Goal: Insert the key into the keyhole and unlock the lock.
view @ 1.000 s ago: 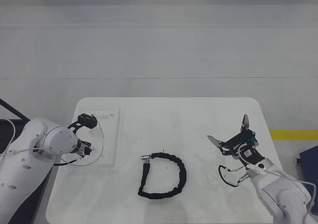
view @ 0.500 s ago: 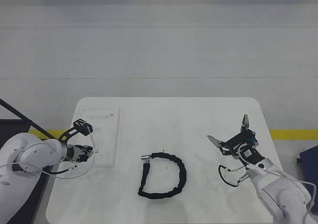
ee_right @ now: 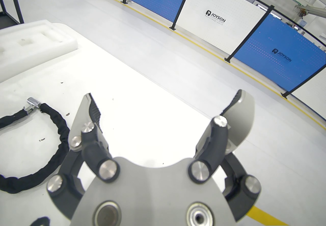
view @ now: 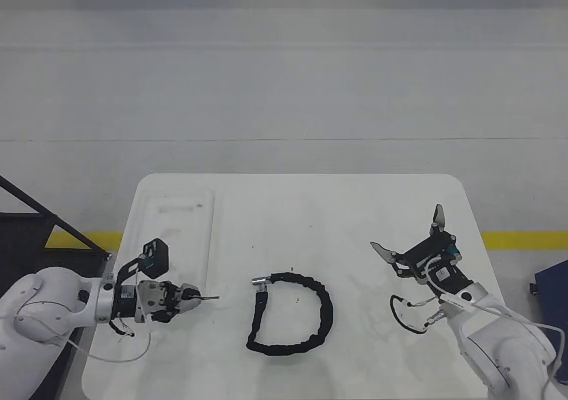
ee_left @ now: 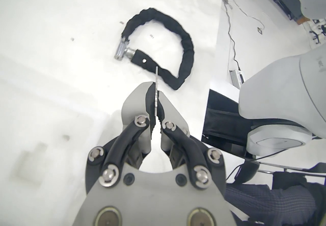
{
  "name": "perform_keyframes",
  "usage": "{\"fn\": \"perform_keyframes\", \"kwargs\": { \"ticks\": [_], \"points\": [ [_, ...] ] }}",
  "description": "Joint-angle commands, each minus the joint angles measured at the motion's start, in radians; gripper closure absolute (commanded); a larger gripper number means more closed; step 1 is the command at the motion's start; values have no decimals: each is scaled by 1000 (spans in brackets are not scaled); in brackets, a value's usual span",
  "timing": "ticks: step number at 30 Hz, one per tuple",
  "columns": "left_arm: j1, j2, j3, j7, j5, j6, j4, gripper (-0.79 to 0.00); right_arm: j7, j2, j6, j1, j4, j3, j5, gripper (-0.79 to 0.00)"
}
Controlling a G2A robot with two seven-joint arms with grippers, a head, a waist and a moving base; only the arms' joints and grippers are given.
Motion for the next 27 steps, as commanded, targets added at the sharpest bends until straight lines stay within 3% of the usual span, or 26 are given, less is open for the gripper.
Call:
{"fn": "perform_keyframes", "kwargs": {
  "ticks": [1,7,12,18,27],
  "points": [
    [-3,13,15,-16,-82,4,-13,0,0,0,0,0,0,0,0,-785],
    [6,39,6,-17,-245,4,-24,0,0,0,0,0,0,0,0,-785],
    [29,50,-18,-17,-340,4,21,0,0,0,0,0,0,0,0,-785],
    [18,45,-2,-17,-531,4,83,0,0,0,0,0,0,0,0,-785],
    [-1,40,25,-17,-570,4,122,0,0,0,0,0,0,0,0,-785]
  ]
}}
